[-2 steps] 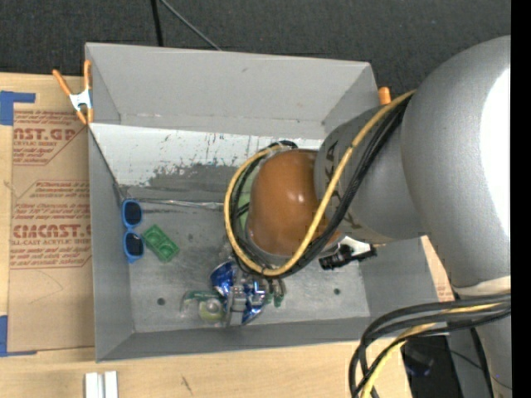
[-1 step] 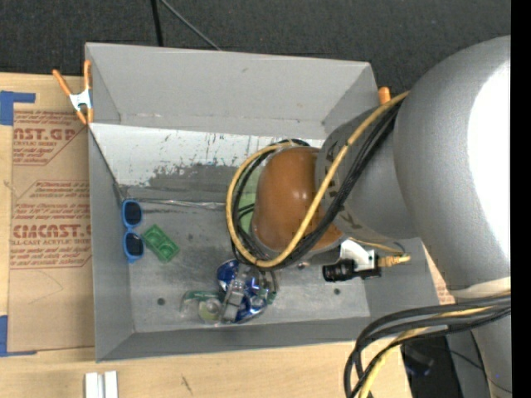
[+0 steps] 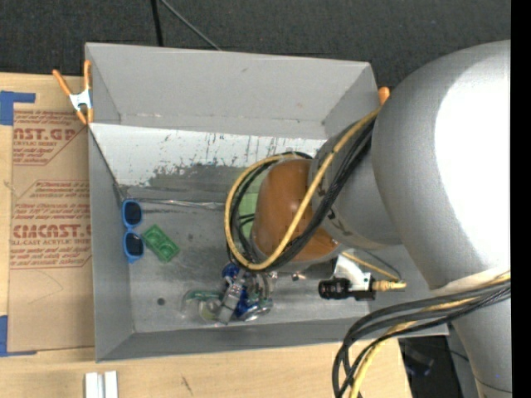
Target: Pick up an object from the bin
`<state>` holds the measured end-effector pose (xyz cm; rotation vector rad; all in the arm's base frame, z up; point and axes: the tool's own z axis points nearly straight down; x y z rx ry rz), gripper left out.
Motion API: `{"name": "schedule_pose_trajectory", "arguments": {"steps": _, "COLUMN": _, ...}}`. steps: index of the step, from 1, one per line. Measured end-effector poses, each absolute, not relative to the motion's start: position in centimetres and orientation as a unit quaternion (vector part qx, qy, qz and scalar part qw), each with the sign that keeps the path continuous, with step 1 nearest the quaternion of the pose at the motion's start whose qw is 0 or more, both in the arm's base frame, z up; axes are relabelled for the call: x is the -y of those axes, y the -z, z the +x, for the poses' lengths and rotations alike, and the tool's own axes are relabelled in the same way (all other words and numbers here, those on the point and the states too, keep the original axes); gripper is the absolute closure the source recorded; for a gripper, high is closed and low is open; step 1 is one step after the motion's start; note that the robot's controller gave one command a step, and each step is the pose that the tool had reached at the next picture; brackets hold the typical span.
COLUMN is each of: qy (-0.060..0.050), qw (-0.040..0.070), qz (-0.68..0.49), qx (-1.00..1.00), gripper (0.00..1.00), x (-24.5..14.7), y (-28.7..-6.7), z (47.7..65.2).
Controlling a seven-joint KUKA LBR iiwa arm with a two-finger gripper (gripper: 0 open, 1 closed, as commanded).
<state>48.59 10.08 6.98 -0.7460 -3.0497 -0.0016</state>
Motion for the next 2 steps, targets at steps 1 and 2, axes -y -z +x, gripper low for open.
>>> {"name": "schedule_pose_trajectory", "arguments": {"steps": 1, "qy": 0.0, "qw": 0.0, "qz": -0.25, "qx": 0.968, "gripper": 0.0, "x": -15.21, "y": -7.0, "z": 48.28}}
{"name": "schedule_pose_trajectory", "arguments": {"steps": 2, "qy": 0.003, "qw": -0.003, "qz": -0.252, "qx": 0.968, "gripper": 1.0, "x": -15.09, "y": -7.43, "z": 48.61}}
